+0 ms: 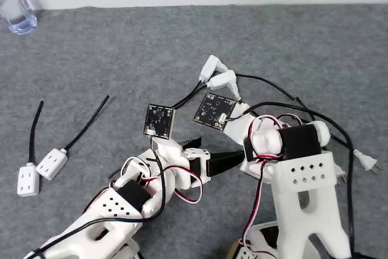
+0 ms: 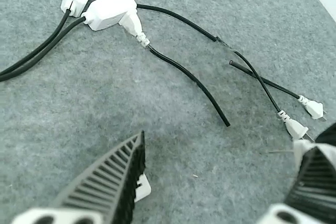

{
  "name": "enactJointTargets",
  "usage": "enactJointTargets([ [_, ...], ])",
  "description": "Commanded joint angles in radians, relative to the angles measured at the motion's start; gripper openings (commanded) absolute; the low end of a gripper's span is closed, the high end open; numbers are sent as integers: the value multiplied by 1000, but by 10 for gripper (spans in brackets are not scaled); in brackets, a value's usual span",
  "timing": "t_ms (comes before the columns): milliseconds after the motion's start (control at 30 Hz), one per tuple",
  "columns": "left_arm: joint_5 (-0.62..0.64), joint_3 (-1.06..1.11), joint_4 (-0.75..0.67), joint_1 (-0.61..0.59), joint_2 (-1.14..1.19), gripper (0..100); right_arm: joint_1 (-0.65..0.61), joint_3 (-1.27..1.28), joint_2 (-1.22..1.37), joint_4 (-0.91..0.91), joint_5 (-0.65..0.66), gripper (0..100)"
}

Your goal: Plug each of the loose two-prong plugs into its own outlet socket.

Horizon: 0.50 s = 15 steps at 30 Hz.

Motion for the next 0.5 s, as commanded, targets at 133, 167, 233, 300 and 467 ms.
enactJointTargets([
  [133, -11, -1, -6, -5, 9, 425, -13, -21, -42, 36, -20, 8],
  [167, -11, -1, -6, -5, 9, 425, -15, -28, -44, 35, -32, 8],
  [233, -9, -1, -5, -5, 9, 425, -16, -48, -44, 30, -61, 8],
  [300, -9, -1, -5, -5, 9, 425, -19, -69, -44, 30, -71, 8],
  [467, -9, -1, -3, -5, 9, 425, -58, -54, -41, 36, -72, 8],
])
